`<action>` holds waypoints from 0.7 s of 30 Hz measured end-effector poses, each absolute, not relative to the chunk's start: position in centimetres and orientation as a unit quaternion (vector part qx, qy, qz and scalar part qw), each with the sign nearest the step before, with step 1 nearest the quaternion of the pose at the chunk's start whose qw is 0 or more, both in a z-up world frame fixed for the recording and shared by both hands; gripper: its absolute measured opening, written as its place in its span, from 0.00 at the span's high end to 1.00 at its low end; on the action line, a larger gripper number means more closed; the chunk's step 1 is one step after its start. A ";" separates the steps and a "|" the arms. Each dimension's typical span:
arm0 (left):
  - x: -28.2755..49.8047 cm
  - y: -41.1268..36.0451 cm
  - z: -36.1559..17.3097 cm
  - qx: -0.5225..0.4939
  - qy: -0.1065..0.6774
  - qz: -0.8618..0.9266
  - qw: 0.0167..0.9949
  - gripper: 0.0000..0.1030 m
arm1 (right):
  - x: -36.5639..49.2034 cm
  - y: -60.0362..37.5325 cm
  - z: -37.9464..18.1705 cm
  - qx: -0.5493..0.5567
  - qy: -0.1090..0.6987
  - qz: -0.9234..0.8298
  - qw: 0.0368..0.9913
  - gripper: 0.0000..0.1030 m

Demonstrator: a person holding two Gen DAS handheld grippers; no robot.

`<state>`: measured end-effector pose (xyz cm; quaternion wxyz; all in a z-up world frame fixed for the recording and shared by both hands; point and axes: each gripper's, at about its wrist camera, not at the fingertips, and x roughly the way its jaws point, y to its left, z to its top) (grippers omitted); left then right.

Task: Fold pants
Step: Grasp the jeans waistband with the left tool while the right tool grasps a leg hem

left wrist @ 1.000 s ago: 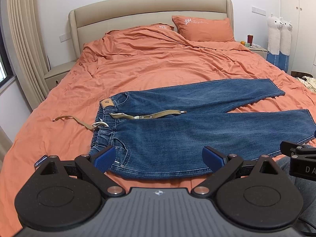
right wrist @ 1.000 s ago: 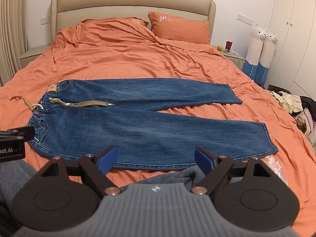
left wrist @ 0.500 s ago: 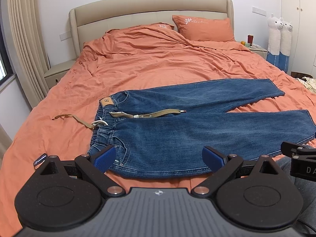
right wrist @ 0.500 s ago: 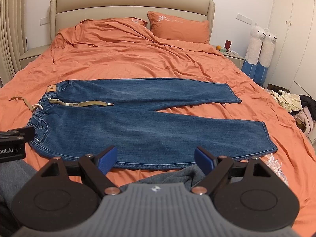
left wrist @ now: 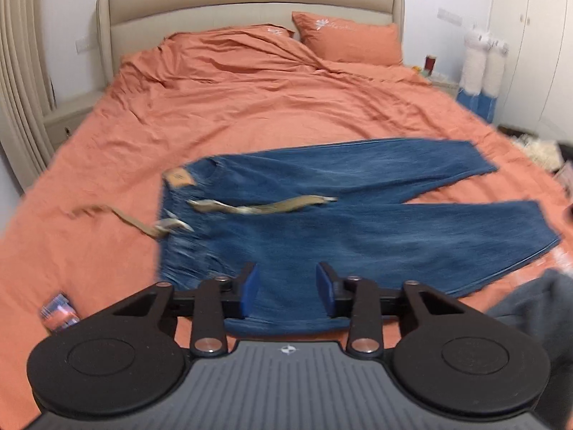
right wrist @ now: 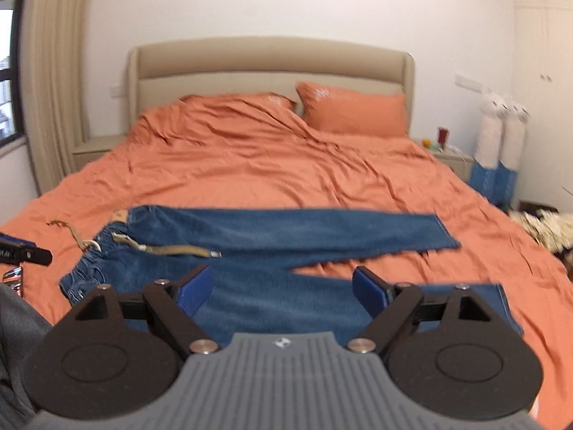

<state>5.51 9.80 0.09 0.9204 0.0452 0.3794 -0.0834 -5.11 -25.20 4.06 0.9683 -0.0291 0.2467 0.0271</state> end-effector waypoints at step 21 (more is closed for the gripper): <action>14.5 7.8 -17.4 0.435 0.532 -0.355 0.633 0.44 | 5.3 -44.7 -2.1 -0.115 0.403 -0.067 0.905 0.57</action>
